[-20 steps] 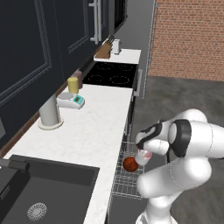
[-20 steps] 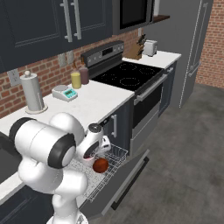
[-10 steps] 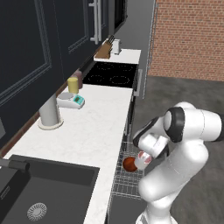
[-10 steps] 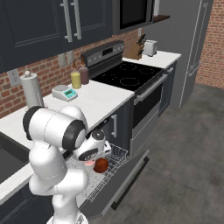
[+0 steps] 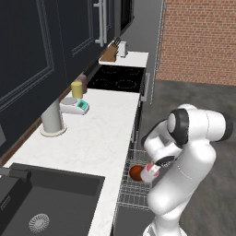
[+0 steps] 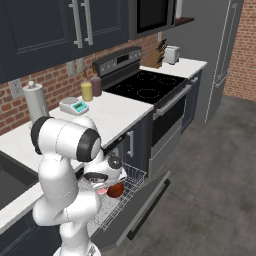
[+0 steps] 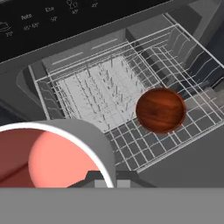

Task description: Pick up the cup and bowl from the counter, place them in the dishwasher, and close the dishwasher door.

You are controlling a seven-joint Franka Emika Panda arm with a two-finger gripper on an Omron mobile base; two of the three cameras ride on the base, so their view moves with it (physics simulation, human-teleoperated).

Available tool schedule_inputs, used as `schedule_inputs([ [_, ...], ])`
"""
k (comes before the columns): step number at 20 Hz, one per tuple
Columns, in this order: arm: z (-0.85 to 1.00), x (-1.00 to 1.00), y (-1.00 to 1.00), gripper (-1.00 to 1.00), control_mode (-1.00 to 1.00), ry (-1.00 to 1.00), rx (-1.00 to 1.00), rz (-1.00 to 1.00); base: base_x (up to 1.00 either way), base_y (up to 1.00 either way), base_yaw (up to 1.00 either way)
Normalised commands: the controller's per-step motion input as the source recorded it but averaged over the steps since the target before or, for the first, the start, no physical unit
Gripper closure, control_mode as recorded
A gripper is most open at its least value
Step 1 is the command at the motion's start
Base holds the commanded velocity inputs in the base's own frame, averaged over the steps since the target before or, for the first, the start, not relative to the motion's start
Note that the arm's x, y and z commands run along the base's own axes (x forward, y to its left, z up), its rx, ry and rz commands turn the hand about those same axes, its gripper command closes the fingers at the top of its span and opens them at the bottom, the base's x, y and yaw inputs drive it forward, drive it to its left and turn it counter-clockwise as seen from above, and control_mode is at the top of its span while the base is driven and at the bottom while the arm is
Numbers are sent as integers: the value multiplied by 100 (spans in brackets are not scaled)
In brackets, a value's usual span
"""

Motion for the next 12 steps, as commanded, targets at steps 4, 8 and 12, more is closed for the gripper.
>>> schedule_inputs([
  [4,-6,0,0,100,-100,0,6,7,0,0,0],
  [8,-7,6,0,100,-100,0,2,5,0,0,0],
  [12,-13,20,0,100,-100,0,0,5,0,0,0],
])
